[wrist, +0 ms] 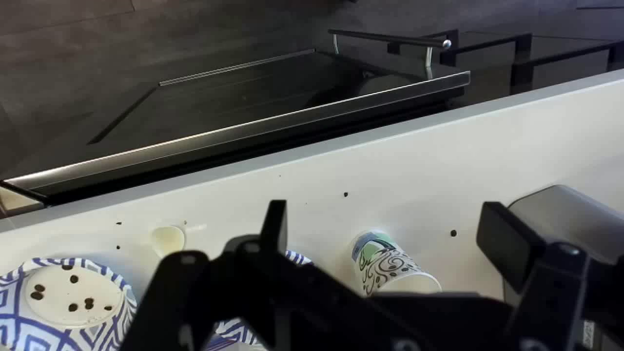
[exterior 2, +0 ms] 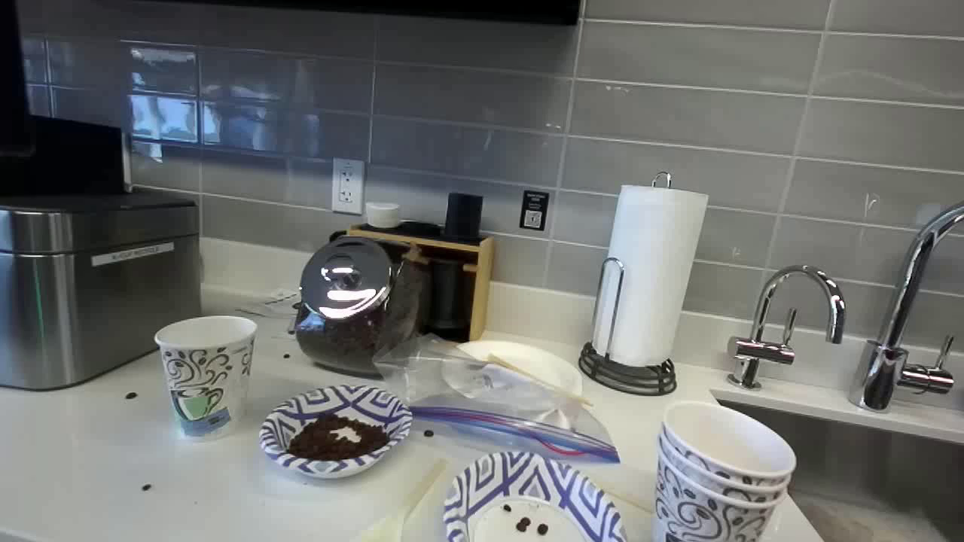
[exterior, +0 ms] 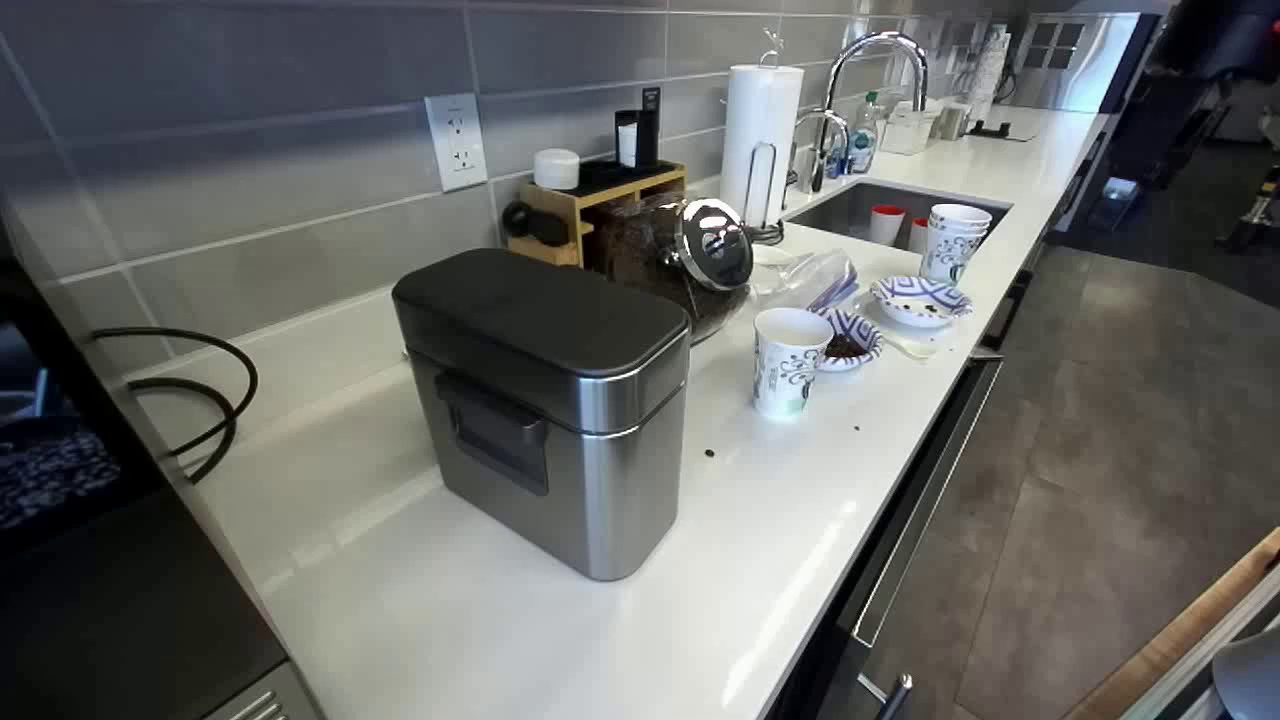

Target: Open the lid of the bin

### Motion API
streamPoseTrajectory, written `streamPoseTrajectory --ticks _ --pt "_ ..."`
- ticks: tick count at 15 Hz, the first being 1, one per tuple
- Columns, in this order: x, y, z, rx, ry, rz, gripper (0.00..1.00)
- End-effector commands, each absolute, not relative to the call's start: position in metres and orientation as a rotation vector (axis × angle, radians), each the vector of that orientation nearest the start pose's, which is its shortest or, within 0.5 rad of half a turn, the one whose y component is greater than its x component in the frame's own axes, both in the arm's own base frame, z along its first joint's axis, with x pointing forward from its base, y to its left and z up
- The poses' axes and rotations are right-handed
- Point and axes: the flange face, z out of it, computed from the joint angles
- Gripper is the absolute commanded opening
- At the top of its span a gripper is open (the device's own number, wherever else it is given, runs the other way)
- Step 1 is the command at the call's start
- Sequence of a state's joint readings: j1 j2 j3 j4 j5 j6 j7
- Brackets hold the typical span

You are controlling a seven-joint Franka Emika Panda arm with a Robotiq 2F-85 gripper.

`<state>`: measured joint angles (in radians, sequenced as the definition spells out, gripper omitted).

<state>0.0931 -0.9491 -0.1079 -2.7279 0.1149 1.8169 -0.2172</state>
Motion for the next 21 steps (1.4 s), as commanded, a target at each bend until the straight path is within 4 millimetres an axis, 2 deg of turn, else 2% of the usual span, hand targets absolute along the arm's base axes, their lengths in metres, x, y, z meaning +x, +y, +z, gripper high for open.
streamPoseTrajectory --ticks 1,5,7,9,14,21 --pt "0.277 0.005 0.483 -2.927 -0.323 -0.076 1.00" --pt "0.277 0.005 0.482 -2.927 -0.323 -0.076 1.00" --pt "0.295 0.008 0.472 -2.907 -0.341 -0.048 1.00" --pt "0.316 0.014 0.473 -2.878 -0.410 -0.138 1.00" --pt "0.371 0.056 0.472 -2.717 -0.697 -0.276 1.00" --pt "0.430 0.128 0.468 -2.455 -0.973 -0.196 1.00"
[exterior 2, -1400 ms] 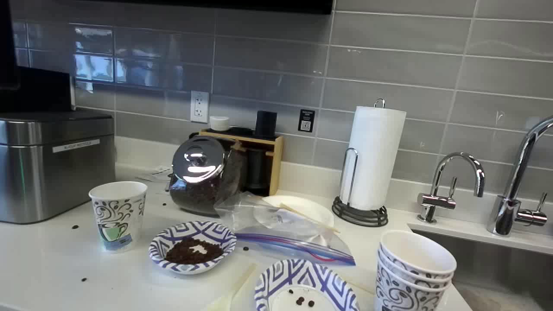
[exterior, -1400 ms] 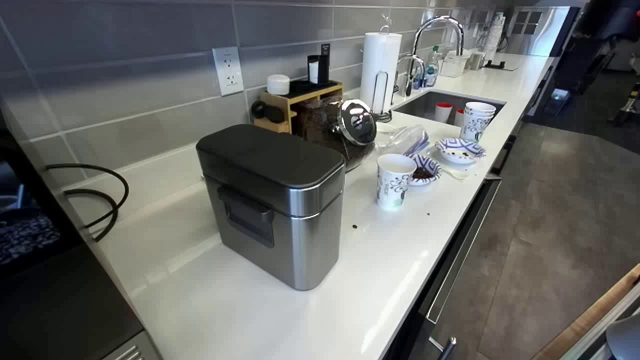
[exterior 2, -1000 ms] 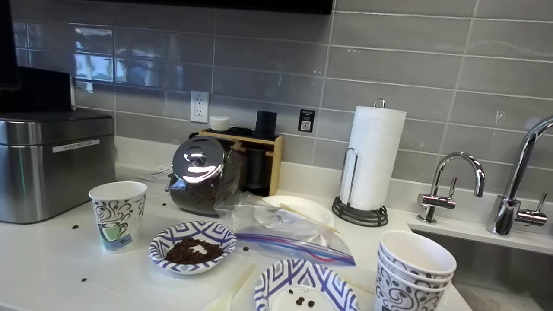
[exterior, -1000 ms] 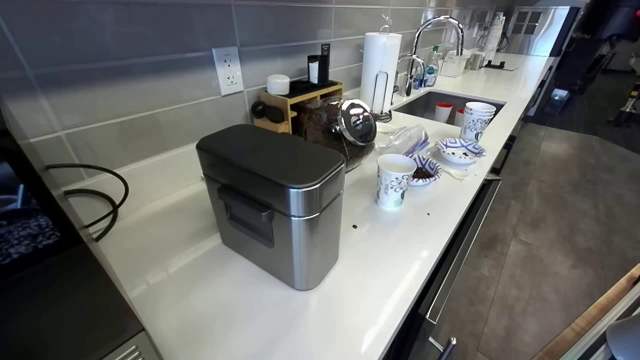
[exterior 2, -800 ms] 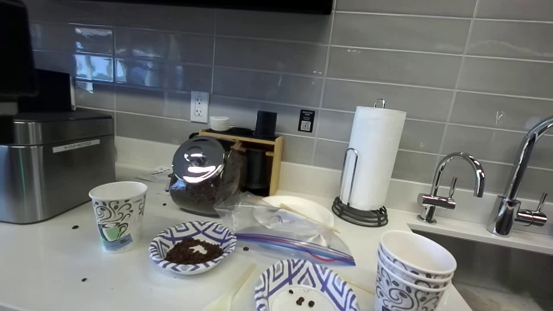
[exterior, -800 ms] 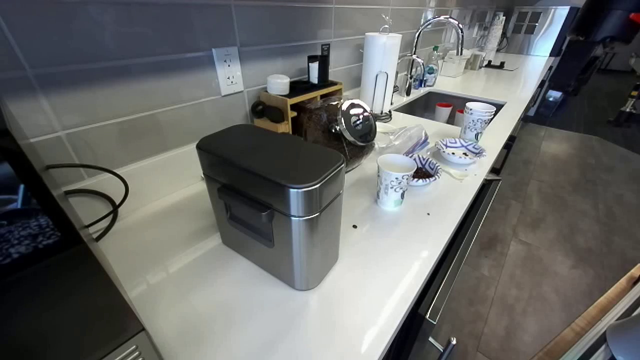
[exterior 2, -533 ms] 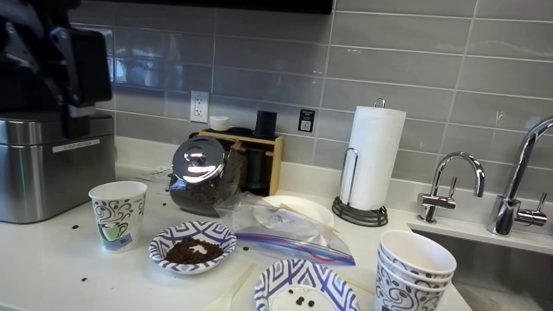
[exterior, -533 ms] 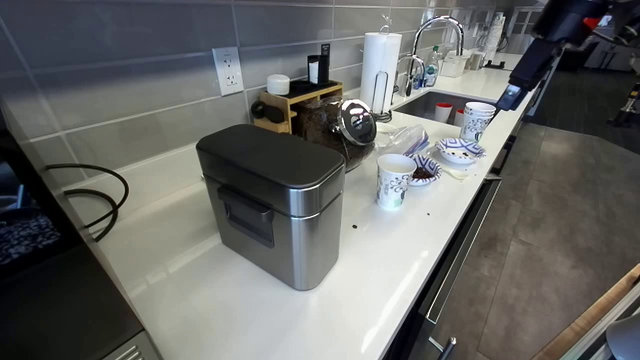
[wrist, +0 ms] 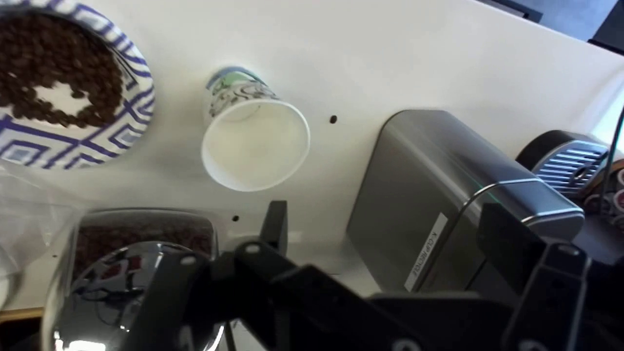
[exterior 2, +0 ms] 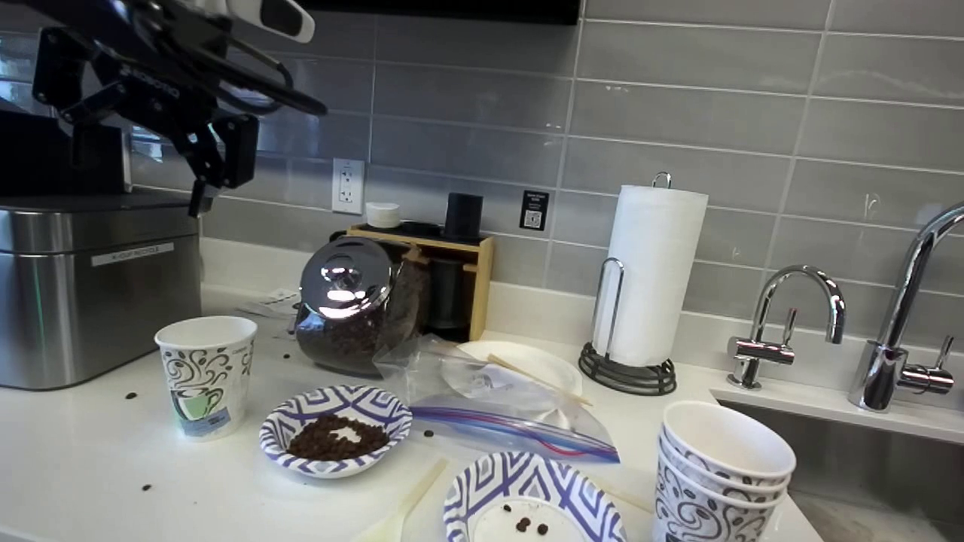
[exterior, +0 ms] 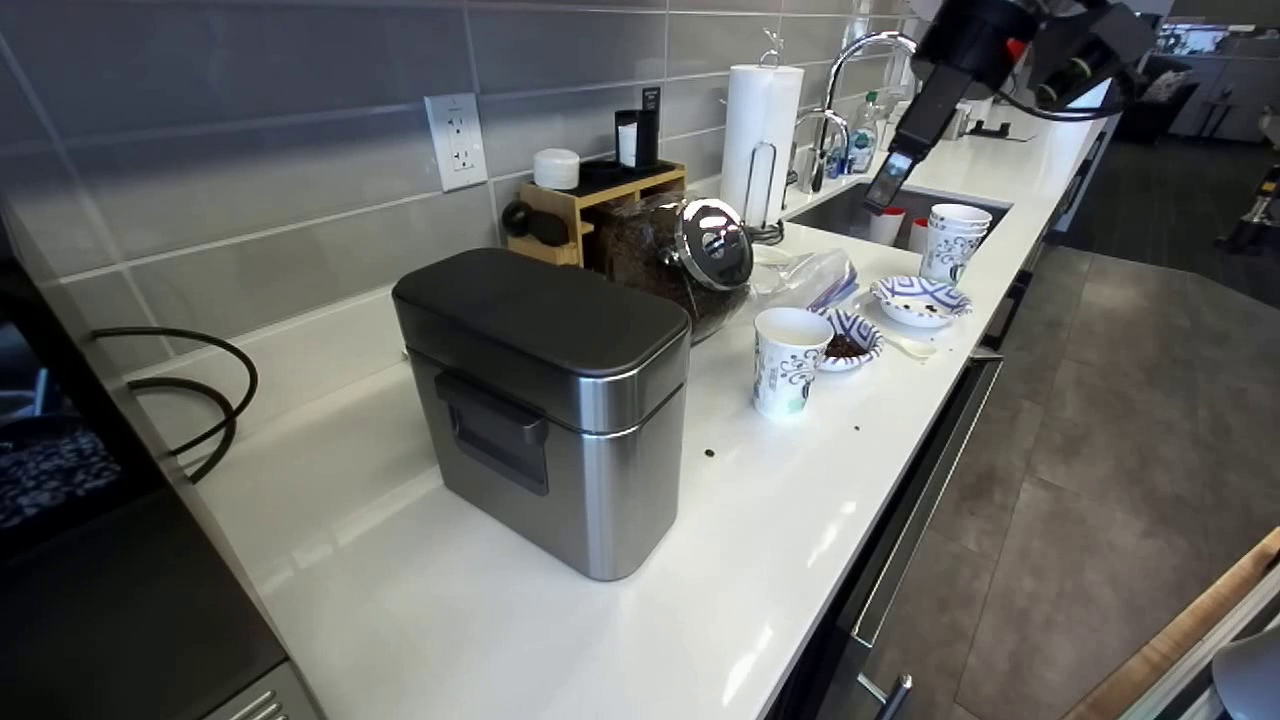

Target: Open the lid of the bin

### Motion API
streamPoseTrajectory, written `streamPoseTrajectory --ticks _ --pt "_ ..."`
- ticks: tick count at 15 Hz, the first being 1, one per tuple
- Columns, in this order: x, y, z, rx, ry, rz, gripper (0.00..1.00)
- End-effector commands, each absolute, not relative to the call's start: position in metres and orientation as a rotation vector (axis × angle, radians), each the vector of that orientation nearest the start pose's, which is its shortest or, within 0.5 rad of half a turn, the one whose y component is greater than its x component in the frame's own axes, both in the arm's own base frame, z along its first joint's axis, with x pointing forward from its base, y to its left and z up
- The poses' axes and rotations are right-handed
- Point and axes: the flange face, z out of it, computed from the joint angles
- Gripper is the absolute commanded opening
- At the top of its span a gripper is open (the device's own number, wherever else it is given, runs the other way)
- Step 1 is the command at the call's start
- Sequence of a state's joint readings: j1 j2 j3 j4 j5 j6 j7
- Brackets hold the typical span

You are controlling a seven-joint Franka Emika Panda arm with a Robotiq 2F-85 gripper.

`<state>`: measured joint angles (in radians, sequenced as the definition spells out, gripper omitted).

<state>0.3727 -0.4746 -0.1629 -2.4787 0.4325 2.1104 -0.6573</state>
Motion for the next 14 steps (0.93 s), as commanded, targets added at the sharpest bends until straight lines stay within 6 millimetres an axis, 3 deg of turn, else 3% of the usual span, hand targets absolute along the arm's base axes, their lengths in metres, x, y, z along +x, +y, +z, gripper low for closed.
streamPoseTrajectory --ticks 1,6,7,9,14 --pt "0.436 0.139 0.466 -2.417 -0.986 -0.170 1.00" --pt "0.452 0.188 0.457 -2.270 -0.964 0.029 1.00" --pt "0.440 0.173 0.462 -2.328 -0.976 -0.042 1.00" --pt "0.444 0.181 0.459 -2.326 -0.983 -0.022 1.00" --pt "0.445 0.174 0.463 -2.335 -0.970 -0.039 1.00"
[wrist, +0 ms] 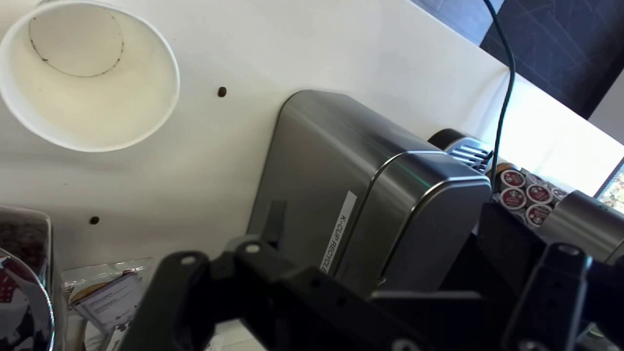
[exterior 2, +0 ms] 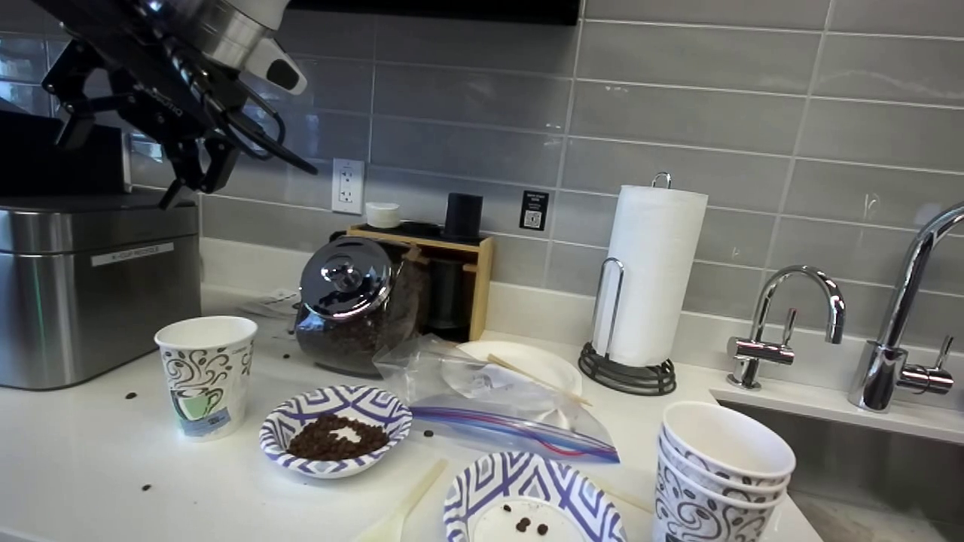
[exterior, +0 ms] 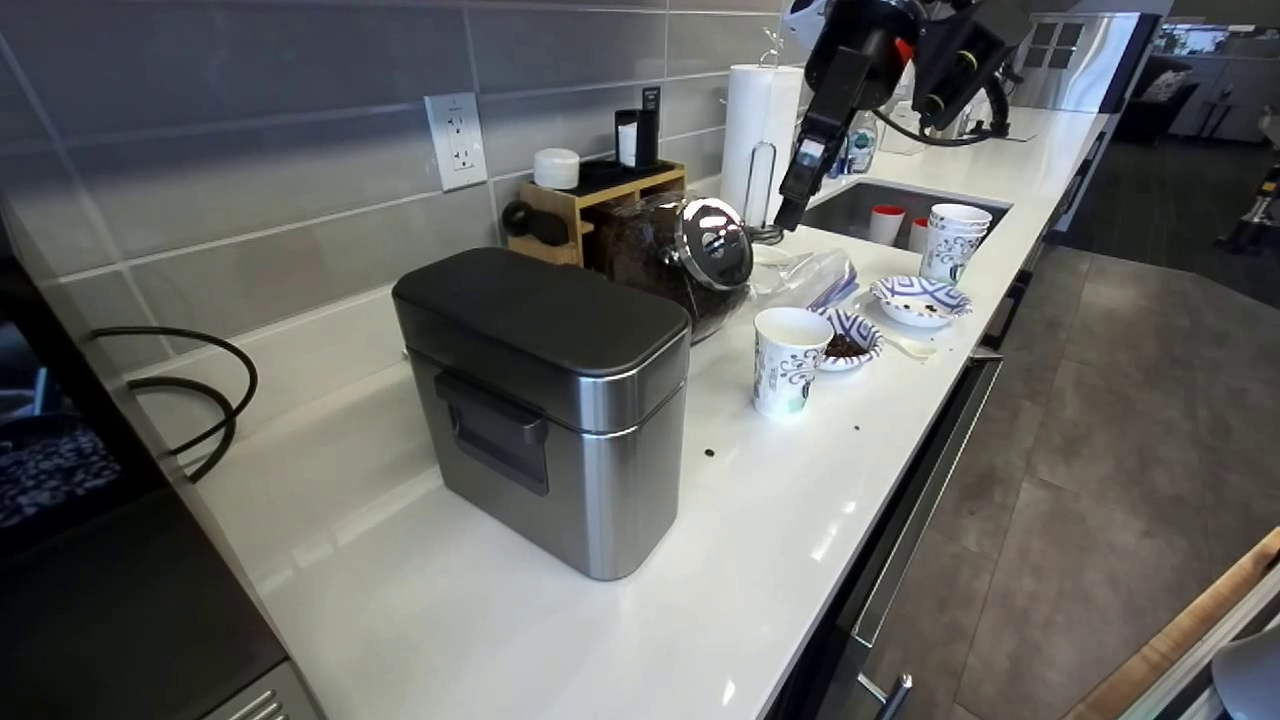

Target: Open the lid of the bin

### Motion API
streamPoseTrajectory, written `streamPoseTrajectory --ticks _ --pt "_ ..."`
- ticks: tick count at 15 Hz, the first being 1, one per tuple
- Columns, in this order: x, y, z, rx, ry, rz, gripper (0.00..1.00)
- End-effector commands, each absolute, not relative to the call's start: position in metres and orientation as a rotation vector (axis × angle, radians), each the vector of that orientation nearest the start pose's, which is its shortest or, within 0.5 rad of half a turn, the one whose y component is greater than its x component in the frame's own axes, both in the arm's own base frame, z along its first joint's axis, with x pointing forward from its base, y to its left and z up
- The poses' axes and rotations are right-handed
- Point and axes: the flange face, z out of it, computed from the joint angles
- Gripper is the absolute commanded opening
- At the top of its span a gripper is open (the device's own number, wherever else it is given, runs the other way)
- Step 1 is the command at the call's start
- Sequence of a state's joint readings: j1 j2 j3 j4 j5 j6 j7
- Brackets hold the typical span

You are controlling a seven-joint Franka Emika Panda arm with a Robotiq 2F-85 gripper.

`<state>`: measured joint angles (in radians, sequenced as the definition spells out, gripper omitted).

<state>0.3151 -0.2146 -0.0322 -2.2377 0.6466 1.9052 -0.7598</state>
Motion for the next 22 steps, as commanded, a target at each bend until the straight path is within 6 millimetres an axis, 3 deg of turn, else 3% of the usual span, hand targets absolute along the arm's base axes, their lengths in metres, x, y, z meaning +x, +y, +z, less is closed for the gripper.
streamPoseTrajectory --ticks 1,6,12,22 --pt "0.445 0.174 0.463 -2.335 -0.971 -0.039 1.00" --pt "0.445 0.175 0.463 -2.334 -0.972 -0.039 1.00" --pt "0.471 0.194 0.447 -2.250 -0.792 -0.058 1.00" --pt "0.515 0.269 0.417 -2.124 -0.695 0.050 1.00"
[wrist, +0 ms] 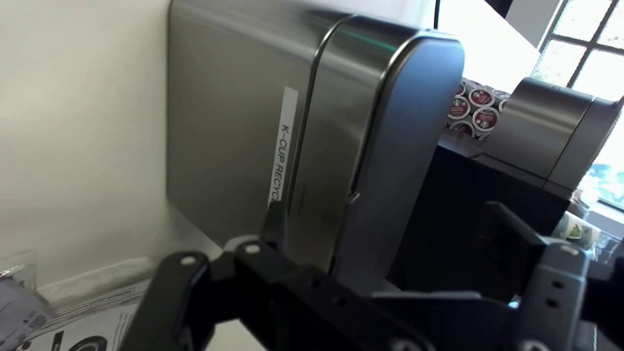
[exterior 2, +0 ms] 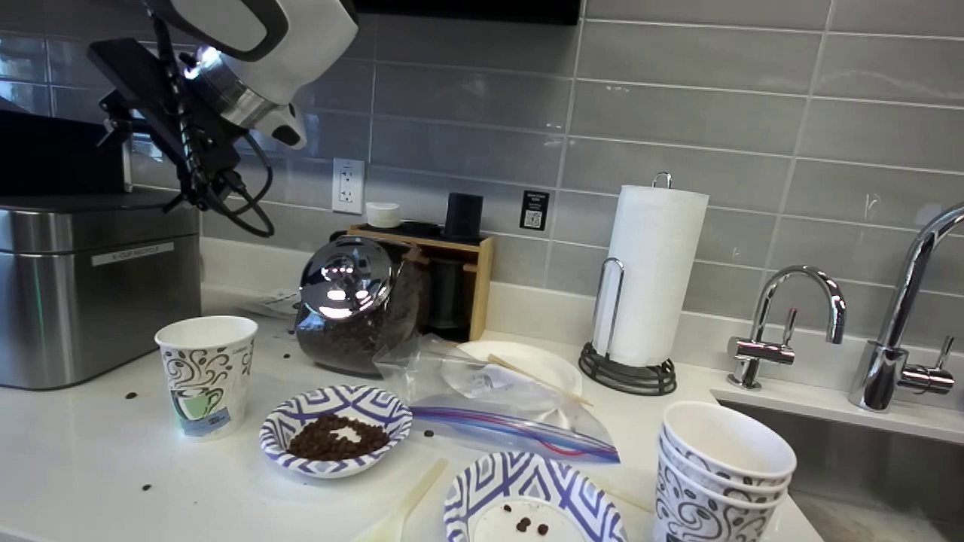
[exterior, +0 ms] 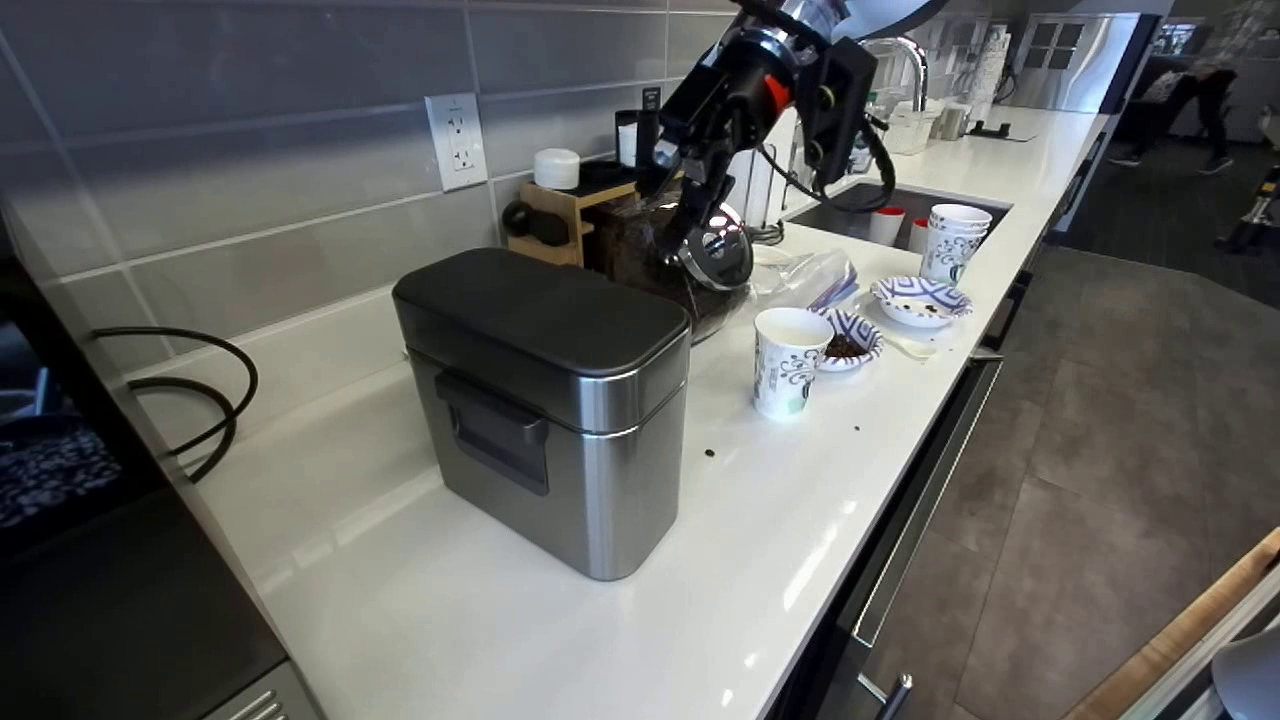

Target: Open the lid of the bin

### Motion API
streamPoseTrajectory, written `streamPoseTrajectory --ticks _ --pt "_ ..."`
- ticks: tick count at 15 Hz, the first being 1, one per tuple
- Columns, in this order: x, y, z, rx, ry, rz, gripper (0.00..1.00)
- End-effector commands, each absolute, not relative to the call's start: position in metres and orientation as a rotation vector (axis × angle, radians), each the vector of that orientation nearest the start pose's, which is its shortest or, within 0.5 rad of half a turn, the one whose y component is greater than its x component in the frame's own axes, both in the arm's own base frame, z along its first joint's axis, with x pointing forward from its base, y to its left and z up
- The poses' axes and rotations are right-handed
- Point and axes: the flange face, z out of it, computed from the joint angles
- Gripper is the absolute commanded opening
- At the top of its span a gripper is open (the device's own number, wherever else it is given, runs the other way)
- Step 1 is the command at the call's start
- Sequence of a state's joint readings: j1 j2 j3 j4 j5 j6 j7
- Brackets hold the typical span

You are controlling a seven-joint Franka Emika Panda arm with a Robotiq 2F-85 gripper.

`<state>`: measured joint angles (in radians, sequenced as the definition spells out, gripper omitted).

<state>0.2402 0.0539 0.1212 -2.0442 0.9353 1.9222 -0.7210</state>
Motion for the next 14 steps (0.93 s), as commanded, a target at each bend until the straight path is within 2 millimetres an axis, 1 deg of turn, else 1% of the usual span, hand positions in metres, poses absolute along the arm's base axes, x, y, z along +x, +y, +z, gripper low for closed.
streamPoseTrajectory --ticks 1,3,6,14 --pt "0.518 0.275 0.413 -2.120 -0.682 0.069 1.00" --pt "0.521 0.285 0.408 -2.118 -0.636 0.098 1.00" --pt "0.525 0.295 0.403 -2.107 -0.555 0.116 1.00" --pt "0.529 0.306 0.390 -2.072 -0.397 0.123 1.00"
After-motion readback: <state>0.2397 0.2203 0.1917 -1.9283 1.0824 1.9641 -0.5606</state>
